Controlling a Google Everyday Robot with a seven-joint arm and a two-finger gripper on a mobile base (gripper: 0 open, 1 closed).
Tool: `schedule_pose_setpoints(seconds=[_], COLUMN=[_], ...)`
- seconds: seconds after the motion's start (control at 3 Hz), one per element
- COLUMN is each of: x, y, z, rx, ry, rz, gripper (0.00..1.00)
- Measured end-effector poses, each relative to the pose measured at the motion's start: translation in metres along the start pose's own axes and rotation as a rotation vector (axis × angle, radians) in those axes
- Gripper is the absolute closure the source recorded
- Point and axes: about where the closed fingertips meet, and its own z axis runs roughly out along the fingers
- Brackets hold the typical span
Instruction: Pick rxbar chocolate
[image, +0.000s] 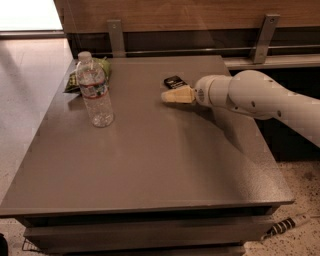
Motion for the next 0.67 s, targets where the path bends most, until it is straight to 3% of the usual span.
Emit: schedule_pose_setpoints(seconds=[0.33, 0.67], x=[0.0100, 0.0118], y=[0.0088, 0.0114], z=[-0.0020, -0.0015], rx=[0.007, 0.005], ry=[0.026, 0.031], rz=[-0.015, -0.018], gripper=[0.00, 0.12])
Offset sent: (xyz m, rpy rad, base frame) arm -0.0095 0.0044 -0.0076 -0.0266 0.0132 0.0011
